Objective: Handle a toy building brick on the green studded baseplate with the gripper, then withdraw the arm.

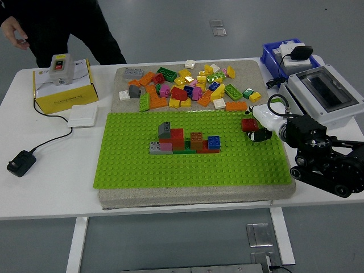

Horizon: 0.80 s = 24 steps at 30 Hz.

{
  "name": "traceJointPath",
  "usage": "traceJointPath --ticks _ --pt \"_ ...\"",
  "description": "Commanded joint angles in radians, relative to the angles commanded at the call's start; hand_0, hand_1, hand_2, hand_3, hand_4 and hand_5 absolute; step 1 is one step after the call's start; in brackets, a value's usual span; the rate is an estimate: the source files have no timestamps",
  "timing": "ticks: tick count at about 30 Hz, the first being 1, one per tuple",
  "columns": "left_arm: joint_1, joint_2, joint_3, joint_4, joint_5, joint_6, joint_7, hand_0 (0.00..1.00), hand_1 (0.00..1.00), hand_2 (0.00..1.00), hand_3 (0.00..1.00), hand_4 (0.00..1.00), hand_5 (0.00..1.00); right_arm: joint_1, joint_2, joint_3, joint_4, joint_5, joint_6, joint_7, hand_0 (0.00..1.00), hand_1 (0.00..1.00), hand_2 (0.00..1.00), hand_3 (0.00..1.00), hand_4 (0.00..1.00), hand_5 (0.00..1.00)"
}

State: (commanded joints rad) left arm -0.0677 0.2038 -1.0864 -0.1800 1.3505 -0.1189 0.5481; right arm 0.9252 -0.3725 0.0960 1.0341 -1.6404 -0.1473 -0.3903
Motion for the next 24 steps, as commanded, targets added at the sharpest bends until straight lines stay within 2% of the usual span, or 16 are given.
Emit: traceJointPath --ticks 17,18,23,24 --pt "0.001 0.005 0.021 0.0 -0.017 0.001 -0.013 0.716 0.685 0.622 0.696 0.341 0.564 -0.002 0.004 -0.01 -0.016 0.018 -0.003 0.001 0.151 0.215 0.751 0.815 0.601 0.4" --pt "0.001 0.004 0.022 0.0 -0.017 0.001 -0.013 0.716 0.685 0.623 0.696 0.34 0.563 -0.002 0.004 -0.01 -0.016 0.018 -0.005 0.001 0.151 0.212 0.713 0.767 0.594 0.404" --pt "-0.001 0.001 0.036 0.0 -0.028 0.001 -0.019 0.716 0.685 0.623 0.696 0.34 0.563 -0.002 0.004 -0.004 -0.015 0.018 -0.015 0.003 0.151 0.212 0.713 0.767 0.594 0.404" --pt "-0.001 0.0 0.038 0.0 -0.03 0.001 -0.02 0.716 0.684 0.624 0.698 0.34 0.563 -0.002 0.005 -0.004 -0.015 0.018 -0.015 0.003 0.15 0.201 0.684 0.734 0.582 0.409"
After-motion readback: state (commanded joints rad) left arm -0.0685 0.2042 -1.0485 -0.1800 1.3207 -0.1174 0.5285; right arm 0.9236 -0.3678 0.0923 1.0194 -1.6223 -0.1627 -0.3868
